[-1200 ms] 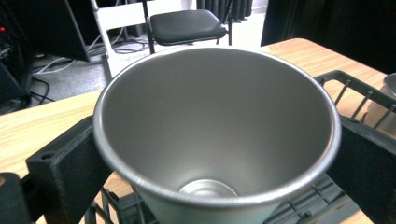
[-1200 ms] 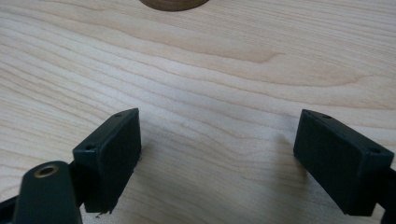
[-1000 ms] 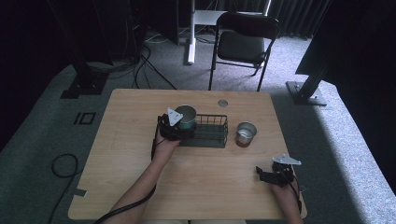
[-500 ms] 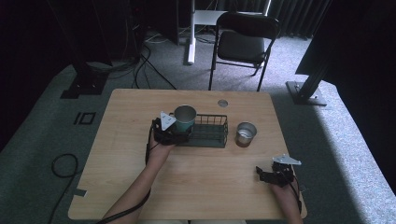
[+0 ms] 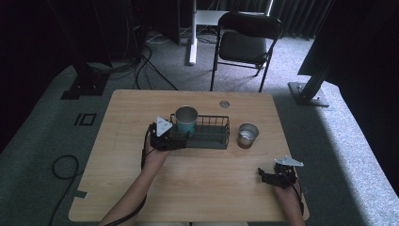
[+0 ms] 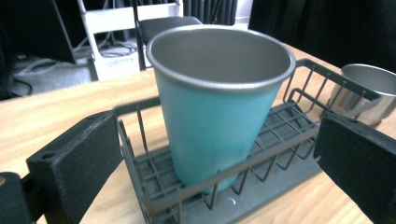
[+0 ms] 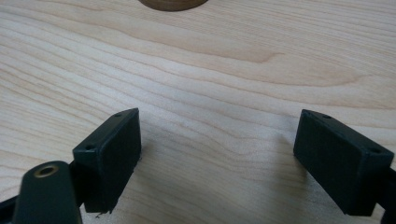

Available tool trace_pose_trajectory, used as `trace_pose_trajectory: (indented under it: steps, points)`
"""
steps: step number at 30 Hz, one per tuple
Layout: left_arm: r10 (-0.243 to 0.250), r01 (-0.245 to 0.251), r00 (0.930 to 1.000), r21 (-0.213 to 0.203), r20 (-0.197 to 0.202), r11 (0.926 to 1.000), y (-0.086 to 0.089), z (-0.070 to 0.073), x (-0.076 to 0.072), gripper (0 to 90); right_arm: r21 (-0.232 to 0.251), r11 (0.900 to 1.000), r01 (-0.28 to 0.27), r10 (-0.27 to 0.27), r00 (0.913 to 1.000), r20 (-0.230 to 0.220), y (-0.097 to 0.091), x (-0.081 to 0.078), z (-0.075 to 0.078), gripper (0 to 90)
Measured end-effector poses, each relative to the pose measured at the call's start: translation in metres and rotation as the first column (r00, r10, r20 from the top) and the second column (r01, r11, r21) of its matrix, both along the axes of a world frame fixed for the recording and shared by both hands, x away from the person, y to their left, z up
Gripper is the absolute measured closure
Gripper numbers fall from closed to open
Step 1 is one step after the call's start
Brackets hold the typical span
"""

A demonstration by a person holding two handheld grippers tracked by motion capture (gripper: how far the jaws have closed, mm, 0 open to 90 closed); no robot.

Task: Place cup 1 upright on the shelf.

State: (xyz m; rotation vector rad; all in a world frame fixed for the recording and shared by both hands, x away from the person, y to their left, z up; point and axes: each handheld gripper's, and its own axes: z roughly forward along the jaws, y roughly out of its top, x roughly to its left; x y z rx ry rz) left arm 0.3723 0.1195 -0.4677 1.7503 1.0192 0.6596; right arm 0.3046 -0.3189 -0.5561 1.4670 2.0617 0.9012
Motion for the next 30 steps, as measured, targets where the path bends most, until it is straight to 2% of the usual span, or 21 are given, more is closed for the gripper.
trace_pose_trajectory:
  steps: [5,6,10,17,19,24,26,30]
  points:
    - [0.007,-0.007,1.0000,-0.003,-0.005,1.0000,0.006,0.000,-0.003,1.5,-0.001,1.0000,-0.001,0.001,1.0000,0.000,0.000,0.000,0.000,14.7]
    - [0.009,-0.009,0.9999,-0.015,-0.008,0.9999,0.010,-0.001,-0.004,1.5,-0.001,1.0000,-0.001,0.001,1.0000,0.000,0.000,0.000,0.000,14.7]
    - [0.019,-0.019,0.9997,0.009,-0.012,0.9998,0.017,-0.003,-0.007,1.5,-0.001,1.0000,-0.001,0.001,1.0000,0.000,0.000,0.000,0.000,14.7]
    - [0.024,-0.023,0.9989,0.025,-0.040,0.9994,0.028,-0.009,-0.012,1.5,-0.001,1.0000,-0.001,0.001,1.0000,0.000,0.000,0.000,0.000,14.7]
    - [0.027,-0.026,0.9987,0.017,-0.044,0.9995,0.032,-0.009,-0.013,1.5,-0.001,1.0000,-0.001,0.001,1.0000,0.000,0.000,0.000,0.000,14.7]
    - [0.028,-0.027,0.9993,0.030,-0.026,0.9992,0.039,-0.011,-0.019,1.6,-0.001,1.0000,0.000,0.000,1.0000,0.000,0.000,0.000,0.000,14.7]
    - [0.030,-0.029,0.9991,0.048,-0.031,0.9984,0.042,-0.013,-0.020,1.6,-0.001,1.0000,0.000,0.000,1.0000,0.000,0.000,0.000,0.000,14.7]
    - [0.041,-0.038,0.9981,0.059,-0.046,0.9975,0.049,-0.017,-0.023,1.6,-0.001,1.0000,0.002,-0.002,1.0000,0.000,0.000,0.000,0.000,14.7]
